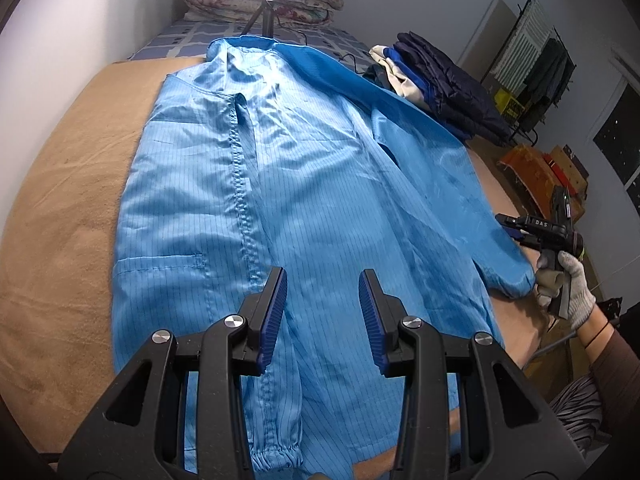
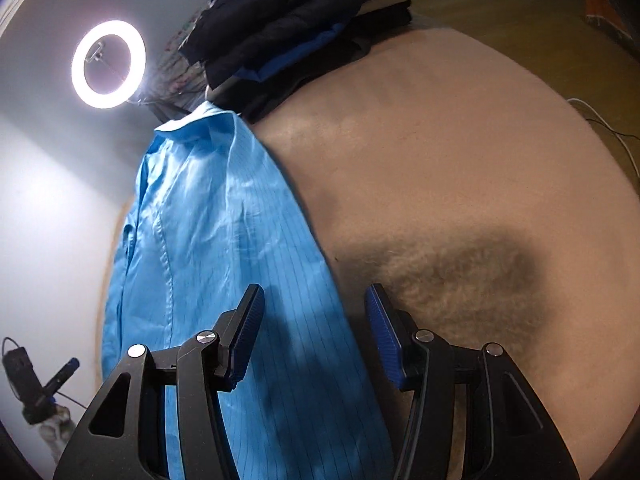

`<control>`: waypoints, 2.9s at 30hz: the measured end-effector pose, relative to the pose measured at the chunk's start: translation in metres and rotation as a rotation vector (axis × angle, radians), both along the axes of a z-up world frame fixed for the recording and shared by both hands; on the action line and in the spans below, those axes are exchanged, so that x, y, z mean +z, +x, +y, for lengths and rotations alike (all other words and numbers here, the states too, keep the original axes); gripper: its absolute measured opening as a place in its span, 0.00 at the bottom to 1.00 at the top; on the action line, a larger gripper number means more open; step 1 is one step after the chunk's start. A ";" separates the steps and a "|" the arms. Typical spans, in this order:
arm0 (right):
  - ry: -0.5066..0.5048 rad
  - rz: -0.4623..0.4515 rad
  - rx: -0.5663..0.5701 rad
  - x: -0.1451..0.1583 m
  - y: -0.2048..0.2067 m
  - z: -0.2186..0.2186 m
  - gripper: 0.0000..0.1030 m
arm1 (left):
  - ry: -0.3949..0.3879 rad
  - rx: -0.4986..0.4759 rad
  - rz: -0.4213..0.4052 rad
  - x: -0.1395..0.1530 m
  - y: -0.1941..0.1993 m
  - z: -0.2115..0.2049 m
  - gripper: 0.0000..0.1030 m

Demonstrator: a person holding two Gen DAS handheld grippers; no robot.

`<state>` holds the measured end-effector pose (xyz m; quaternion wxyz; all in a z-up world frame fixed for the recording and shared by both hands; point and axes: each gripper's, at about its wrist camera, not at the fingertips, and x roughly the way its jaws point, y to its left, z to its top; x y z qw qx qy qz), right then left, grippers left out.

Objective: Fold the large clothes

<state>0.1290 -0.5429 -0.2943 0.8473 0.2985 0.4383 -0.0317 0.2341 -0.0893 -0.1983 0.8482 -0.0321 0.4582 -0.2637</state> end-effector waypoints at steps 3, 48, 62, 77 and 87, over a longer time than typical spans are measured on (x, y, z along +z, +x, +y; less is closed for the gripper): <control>-0.013 0.023 0.035 -0.004 0.005 0.008 0.02 | 0.006 -0.011 0.004 -0.002 -0.001 -0.005 0.36; -0.107 0.003 0.702 0.031 0.011 0.328 0.02 | -0.164 0.042 0.147 -0.011 0.009 0.006 0.36; -0.014 -0.020 0.342 0.037 -0.044 0.184 0.30 | -0.172 -0.072 0.357 -0.058 -0.003 -0.037 0.36; 0.183 -0.023 0.500 0.018 -0.060 0.199 0.23 | -0.048 -0.096 0.347 -0.071 -0.014 -0.064 0.01; 0.169 0.020 0.323 0.003 -0.052 0.166 0.31 | 0.042 -0.106 0.287 -0.075 -0.030 -0.049 0.00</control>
